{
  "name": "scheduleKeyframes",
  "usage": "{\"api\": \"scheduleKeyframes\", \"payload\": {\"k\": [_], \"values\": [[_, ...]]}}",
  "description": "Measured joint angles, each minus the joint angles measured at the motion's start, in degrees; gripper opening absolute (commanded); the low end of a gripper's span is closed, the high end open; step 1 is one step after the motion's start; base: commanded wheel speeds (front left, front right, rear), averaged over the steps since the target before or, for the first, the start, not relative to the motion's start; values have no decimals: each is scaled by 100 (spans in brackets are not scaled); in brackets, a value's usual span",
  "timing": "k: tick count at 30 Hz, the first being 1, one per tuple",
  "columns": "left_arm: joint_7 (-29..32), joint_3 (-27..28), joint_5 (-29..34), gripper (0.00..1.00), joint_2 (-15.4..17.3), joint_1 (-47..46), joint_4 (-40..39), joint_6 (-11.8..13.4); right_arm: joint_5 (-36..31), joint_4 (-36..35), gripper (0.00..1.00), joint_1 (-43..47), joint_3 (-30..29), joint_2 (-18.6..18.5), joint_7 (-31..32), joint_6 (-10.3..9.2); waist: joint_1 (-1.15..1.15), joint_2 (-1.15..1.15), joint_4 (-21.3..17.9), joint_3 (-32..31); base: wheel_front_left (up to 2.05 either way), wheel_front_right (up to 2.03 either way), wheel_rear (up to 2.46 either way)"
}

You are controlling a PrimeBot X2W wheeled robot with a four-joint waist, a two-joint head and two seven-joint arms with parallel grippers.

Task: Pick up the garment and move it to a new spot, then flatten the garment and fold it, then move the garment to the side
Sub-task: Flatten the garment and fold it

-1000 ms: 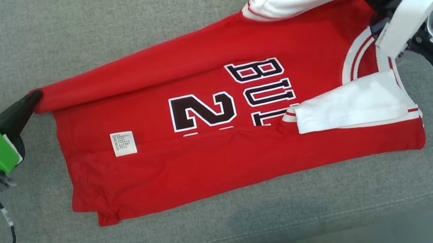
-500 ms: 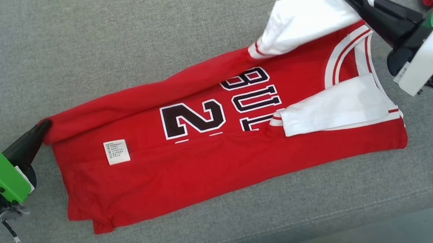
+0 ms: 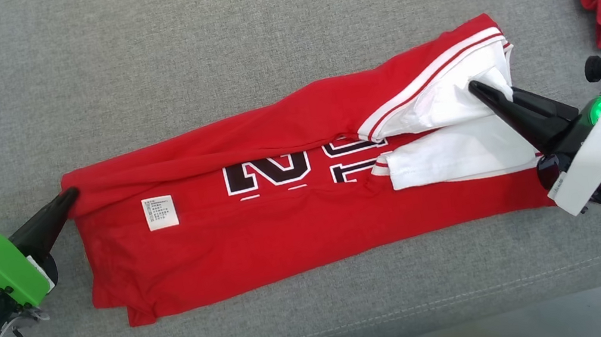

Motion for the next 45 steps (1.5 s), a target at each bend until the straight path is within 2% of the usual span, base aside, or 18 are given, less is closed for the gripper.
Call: {"api": "scheduleKeyframes", "payload": {"k": [11,21,24,25,26,27,28,29,36,38,43,45], "values": [[-153,123,-85,0,178,170,-132,0,52,-446,0,239,-214,-298,-135,-255,0,0,-47,-35,0,0,0],[-33,-32,-169,0,263,507,-244,0,212,-613,0,681,-49,-431,9,-357,0,0,-52,-22,0,0,0],[21,-64,-224,0,272,576,-240,-1,205,-625,27,698,36,-452,79,-359,0,0,-48,-16,0,0,0],[58,-81,-277,6,272,582,-243,-1,202,-631,40,698,58,-466,133,-359,0,0,-46,-16,0,0,0],[82,-93,-328,18,272,585,-245,-1,186,-637,58,698,88,-493,180,-359,0,0,-45,-16,0,0,0],[91,-101,-339,29,277,589,-245,-1,180,-638,90,698,102,-516,196,-359,0,0,-45,-17,0,0,0],[90,-113,-313,55,293,591,-243,-1,174,-638,100,698,101,-539,203,-363,0,0,-42,-19,0,0,0],[62,-123,-242,100,320,590,-227,-1,141,-636,100,698,101,-566,223,-393,0,0,-37,-25,0,0,0],[-166,31,34,100,538,592,-174,8,376,-633,100,701,-141,-617,248,-604,0,0,-17,-97,0,0,0],[-318,62,158,100,604,598,-227,10,465,-598,100,699,-209,-644,310,-611,0,0,-34,-116,0,0,0],[-849,176,871,100,739,597,-528,190,692,-424,100,695,-363,-886,582,-764,0,0,-43,-189,0,0,0],[-1214,144,1481,100,772,586,-712,328,904,-259,100,695,-420,-928,748,-836,0,0,12,-203,0,0,0]]}}
